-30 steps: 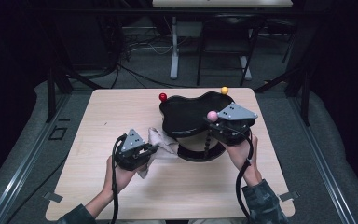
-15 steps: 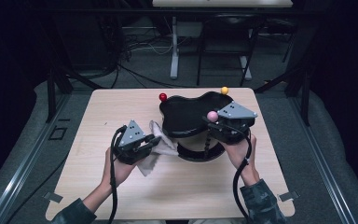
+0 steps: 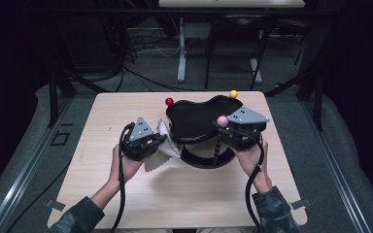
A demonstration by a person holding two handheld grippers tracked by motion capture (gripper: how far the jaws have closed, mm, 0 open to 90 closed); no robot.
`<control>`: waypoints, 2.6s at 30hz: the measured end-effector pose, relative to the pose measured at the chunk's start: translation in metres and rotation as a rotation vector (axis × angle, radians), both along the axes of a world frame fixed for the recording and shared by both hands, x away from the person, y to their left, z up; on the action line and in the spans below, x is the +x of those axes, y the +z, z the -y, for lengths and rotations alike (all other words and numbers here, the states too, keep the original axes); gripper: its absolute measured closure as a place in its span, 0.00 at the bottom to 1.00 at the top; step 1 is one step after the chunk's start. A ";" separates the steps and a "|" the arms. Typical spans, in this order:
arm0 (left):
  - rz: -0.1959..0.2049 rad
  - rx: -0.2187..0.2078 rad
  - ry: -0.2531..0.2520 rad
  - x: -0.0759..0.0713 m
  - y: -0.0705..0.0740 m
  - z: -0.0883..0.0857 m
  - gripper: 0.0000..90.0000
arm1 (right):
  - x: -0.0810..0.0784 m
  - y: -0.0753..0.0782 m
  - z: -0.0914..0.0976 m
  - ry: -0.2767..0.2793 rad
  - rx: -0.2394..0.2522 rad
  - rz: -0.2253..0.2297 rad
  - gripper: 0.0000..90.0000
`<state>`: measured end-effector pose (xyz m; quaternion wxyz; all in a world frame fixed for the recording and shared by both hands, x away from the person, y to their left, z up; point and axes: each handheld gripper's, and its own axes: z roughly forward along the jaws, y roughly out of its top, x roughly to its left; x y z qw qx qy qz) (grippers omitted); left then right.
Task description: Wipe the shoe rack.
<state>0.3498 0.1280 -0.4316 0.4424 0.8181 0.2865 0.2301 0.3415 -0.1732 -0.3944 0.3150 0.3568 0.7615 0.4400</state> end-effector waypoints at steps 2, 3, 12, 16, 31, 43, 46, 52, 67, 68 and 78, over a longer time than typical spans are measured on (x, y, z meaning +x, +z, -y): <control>-0.002 -0.003 0.000 0.004 -0.001 0.001 0.92 | 0.000 0.001 0.003 0.002 -0.002 -0.003 0.66; 0.001 0.003 0.000 0.005 -0.002 0.002 0.92 | 0.001 0.001 0.006 0.028 -0.001 -0.016 0.66; 0.012 0.057 -0.017 0.019 -0.009 0.018 0.92 | 0.001 0.004 0.018 0.069 -0.017 -0.026 0.66; 0.003 0.067 -0.010 0.026 -0.013 0.021 0.92 | 0.001 0.005 0.024 0.094 -0.015 -0.039 0.66; -0.025 0.091 0.090 0.064 -0.037 0.020 0.92 | 0.002 0.005 0.036 0.110 -0.006 -0.044 0.66; -0.061 0.132 0.174 0.103 -0.055 0.010 0.91 | 0.002 0.004 0.037 0.114 0.006 -0.048 0.66; -0.064 0.134 0.183 0.110 -0.056 0.010 0.91 | 0.002 0.003 0.037 0.114 0.008 -0.048 0.66; -0.075 0.101 0.169 0.112 -0.055 0.008 0.92 | 0.002 0.003 0.036 0.111 0.013 -0.041 0.67; -0.049 0.028 0.046 0.073 -0.041 0.013 0.92 | 0.001 0.003 0.034 0.085 0.004 -0.037 0.66; -0.047 0.020 0.038 0.070 -0.039 0.014 0.92 | 0.001 0.003 0.034 0.084 0.003 -0.037 0.66; -0.019 -0.015 -0.039 0.041 -0.025 0.021 0.92 | 0.001 0.003 0.034 0.089 0.008 -0.038 0.67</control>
